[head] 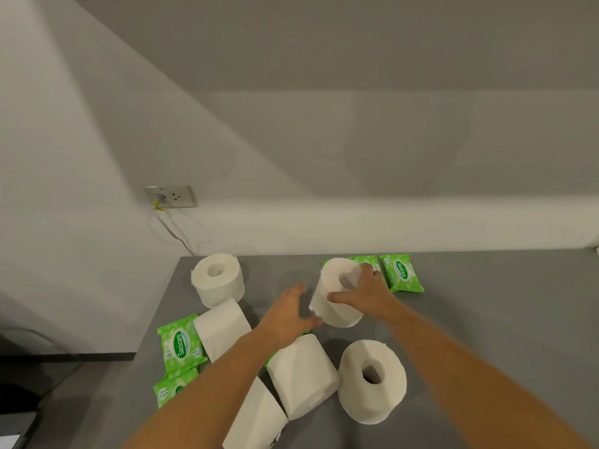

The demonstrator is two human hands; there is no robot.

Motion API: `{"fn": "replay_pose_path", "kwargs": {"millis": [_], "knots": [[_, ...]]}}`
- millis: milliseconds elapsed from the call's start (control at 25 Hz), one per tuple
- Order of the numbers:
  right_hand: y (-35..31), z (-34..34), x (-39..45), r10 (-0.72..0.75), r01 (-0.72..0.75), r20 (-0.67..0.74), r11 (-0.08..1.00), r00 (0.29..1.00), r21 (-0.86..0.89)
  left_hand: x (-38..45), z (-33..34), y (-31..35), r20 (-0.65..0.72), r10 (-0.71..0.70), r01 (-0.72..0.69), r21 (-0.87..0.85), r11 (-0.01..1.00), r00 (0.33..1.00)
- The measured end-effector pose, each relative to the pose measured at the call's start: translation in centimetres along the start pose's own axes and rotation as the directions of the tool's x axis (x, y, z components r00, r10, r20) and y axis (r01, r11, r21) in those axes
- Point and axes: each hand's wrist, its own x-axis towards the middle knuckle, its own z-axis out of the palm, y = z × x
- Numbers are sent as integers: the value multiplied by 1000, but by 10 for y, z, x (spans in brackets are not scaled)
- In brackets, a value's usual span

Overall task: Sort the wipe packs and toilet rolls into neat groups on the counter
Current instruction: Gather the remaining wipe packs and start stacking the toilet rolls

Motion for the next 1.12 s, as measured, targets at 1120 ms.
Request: {"fn": "replay_pose_path", "kwargs": {"millis": [1120], "knots": [[-32,56,59,-93,108,88,977,992,-183,88,-32,-68,-466,-334,32,-545,838,819]]}}
